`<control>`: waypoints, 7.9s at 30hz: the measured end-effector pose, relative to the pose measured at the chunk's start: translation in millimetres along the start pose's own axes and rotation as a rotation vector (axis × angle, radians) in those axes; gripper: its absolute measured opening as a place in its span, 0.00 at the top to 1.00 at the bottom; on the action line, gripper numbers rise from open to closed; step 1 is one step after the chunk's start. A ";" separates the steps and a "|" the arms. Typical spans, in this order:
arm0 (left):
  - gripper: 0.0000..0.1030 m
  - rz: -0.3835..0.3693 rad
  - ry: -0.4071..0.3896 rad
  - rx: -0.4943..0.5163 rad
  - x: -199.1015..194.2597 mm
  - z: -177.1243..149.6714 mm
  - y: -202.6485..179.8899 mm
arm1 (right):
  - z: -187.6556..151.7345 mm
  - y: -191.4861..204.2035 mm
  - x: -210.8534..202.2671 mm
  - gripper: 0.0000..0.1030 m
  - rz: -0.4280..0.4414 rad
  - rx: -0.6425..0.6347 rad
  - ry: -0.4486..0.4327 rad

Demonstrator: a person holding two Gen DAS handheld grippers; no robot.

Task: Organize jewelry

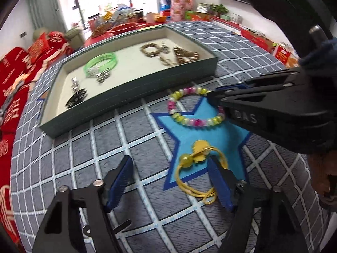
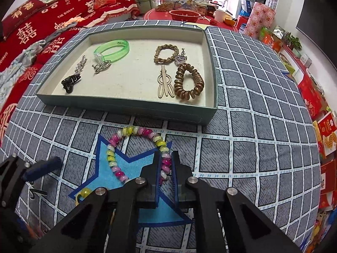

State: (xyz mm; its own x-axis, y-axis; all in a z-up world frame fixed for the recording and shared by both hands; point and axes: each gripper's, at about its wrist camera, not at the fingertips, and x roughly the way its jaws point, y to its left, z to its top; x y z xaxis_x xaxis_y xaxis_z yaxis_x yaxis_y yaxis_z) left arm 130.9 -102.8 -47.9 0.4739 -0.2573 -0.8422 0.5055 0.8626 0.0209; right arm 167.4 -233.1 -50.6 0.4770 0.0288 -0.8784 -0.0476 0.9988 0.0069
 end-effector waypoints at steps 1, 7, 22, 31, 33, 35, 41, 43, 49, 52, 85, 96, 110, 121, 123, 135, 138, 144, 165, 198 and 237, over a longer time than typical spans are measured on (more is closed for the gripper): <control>0.27 -0.012 0.005 0.007 0.1 1.1 -1.5 | -0.7 -1.6 -1.2 0.90 0.004 0.008 0.000; 0.75 -0.067 0.006 0.063 -4.0 2.2 -13.4 | -3.4 -12.0 -9.3 0.90 0.009 0.049 -0.015; 0.75 -0.053 -0.037 -0.045 -23.2 -8.7 7.8 | -15.7 -20.1 -33.0 0.91 0.072 0.109 -0.048; 0.75 -0.024 -0.076 -0.111 -37.0 -13.6 31.3 | -24.7 -21.9 -49.3 0.91 0.103 0.143 -0.066; 0.75 -0.023 -0.082 -0.123 -39.6 -13.7 35.6 | -26.5 -20.8 -52.8 0.91 0.107 0.148 -0.068; 0.75 -0.021 -0.088 -0.131 -40.8 -13.2 38.6 | -28.3 -19.1 -55.9 0.91 0.109 0.148 -0.070; 0.75 -0.018 -0.112 -0.162 -47.5 -13.6 49.6 | -31.5 -12.7 -61.8 0.91 0.113 0.150 -0.068; 0.75 -0.018 -0.119 -0.168 -48.9 -13.0 53.2 | -31.4 -10.2 -62.8 0.90 0.109 0.148 -0.067; 0.75 -0.013 -0.137 -0.188 -51.1 -11.2 63.7 | -27.7 -3.1 -65.4 0.91 0.102 0.137 -0.067; 0.75 -0.013 -0.145 -0.196 -52.7 -9.0 69.7 | -24.5 -0.7 -66.4 0.90 0.101 0.131 -0.069; 0.75 0.003 -0.147 -0.226 -48.2 5.9 92.0 | -28.4 -23.2 -18.7 0.57 0.102 0.166 0.038; 0.75 -0.002 -0.139 -0.216 -47.9 2.6 83.9 | -30.7 17.7 -18.1 0.90 -0.006 -0.026 0.025; 0.75 0.005 -0.158 -0.211 -59.7 2.6 82.4 | -31.8 12.1 -57.0 0.91 0.016 0.007 -0.064; 0.75 0.038 -0.196 -0.216 -65.1 25.8 98.4 | 10.0 0.3 -81.3 0.91 0.054 0.059 -0.150; 0.75 0.038 -0.196 -0.225 -61.8 34.0 103.9 | 22.1 -2.5 -80.0 0.91 0.066 0.074 -0.157; 0.75 0.083 -0.177 -0.238 -19.0 89.2 123.2 | 89.1 -6.9 -32.4 0.91 0.089 0.133 -0.137; 0.75 0.098 -0.159 -0.225 -3.1 99.5 122.6 | 99.4 -7.3 -15.4 0.91 0.096 0.148 -0.121; 0.75 0.113 -0.113 -0.205 27.1 111.6 121.3 | 115.0 -6.4 12.8 0.91 0.082 0.143 -0.096; 0.74 0.185 -0.039 -0.138 56.8 113.1 107.2 | 109.5 -3.7 47.3 0.90 0.047 0.111 -0.028; 0.00 0.262 -0.167 -0.186 10.6 112.1 112.4 | 105.2 -31.0 2.7 0.37 0.130 0.274 -0.124; 0.00 0.320 -0.190 -0.319 -56.1 -24.7 93.9 | -24.6 5.2 -46.8 0.00 0.023 0.226 -0.233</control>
State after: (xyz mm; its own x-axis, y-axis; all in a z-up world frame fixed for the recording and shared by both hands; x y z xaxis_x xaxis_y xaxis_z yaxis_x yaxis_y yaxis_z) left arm 134.0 3.4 -12.0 0.7077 -0.0071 -0.7065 0.0810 0.9942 0.0711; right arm 123.2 -230.2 -21.2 0.6673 0.0331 -0.7440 0.1235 0.9803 0.1543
